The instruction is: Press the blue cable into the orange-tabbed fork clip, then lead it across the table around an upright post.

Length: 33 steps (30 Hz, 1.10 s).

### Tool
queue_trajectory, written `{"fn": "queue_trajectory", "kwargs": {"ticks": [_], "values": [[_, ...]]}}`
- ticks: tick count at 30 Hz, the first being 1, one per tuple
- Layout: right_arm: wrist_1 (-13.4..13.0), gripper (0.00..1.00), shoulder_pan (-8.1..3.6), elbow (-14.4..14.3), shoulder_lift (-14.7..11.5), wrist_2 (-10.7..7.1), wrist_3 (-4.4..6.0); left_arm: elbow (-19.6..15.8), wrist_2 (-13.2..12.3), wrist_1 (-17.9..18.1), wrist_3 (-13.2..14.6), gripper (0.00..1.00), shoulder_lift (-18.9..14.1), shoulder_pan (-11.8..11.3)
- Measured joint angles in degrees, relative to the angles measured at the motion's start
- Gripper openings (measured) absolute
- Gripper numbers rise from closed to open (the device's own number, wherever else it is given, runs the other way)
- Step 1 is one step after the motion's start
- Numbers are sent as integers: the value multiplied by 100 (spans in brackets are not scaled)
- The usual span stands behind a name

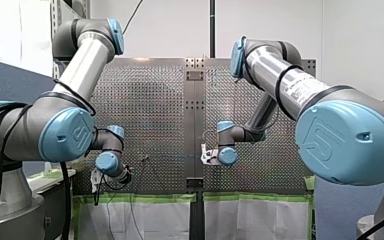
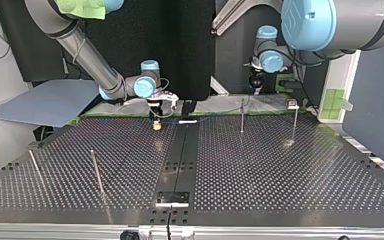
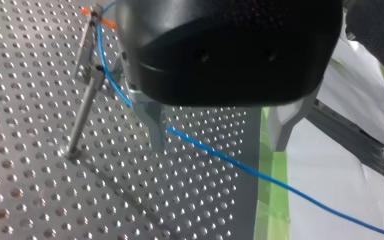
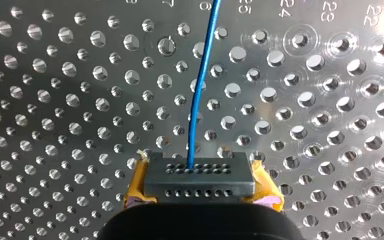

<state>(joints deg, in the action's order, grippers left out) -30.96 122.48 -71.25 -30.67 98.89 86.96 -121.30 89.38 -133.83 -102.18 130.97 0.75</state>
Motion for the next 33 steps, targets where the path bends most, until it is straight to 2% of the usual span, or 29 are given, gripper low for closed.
{"fn": "queue_trajectory", "kwargs": {"ticks": [7, 19, 33], "values": [[-2, 0, 0, 0, 0, 0, -2, -166, -17, 23, -24, 100, -342, 41], [1, 0, 0, 0, 3, -8, 13, -231, -46, 136, -198, 100, -918, 286], [9, 0, 2, 0, 3, -9, 16, -229, 231, -4, -175, 100, -968, 419]]}}
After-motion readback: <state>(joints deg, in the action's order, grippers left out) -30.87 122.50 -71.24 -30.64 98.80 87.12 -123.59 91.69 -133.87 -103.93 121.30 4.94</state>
